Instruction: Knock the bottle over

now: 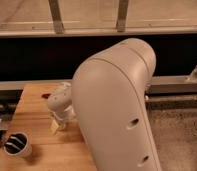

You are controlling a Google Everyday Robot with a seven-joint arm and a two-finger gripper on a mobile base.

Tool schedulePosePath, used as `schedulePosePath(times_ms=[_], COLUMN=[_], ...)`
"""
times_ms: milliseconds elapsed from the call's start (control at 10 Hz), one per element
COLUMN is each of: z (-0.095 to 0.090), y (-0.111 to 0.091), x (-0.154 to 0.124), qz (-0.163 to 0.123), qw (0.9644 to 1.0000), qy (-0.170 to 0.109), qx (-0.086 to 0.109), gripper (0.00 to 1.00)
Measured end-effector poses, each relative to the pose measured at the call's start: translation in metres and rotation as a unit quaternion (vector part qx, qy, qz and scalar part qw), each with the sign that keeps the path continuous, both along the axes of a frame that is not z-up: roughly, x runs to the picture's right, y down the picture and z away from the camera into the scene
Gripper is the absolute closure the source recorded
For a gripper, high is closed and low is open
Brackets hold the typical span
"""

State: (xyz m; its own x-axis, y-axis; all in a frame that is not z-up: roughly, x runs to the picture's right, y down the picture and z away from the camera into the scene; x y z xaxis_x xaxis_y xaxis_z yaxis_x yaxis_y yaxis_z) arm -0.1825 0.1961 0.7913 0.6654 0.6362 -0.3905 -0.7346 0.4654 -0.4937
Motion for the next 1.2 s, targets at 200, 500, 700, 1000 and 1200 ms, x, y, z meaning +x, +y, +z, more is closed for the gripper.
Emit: schedulePosePath(times_ms=[200,500,700,1000,1200], z=[0.006,-0.004,-0.02,-0.039,-0.05], y=[-0.008,-0.061,-0.11,-0.171,-0.177], x=[-0.015,-0.011,0.009,0.071,0.115], qz=[0.002,0.018,0.044,0.112,0.148], qw=[0.9998,0.9966,0.9918,0.9752,0.9648], qy=[-0.005,0.014,0.036,0.083,0.111], qx=[0.021,0.079,0.115,0.172,0.188], gripper=[0.2,0.2,0.2,0.2,0.2])
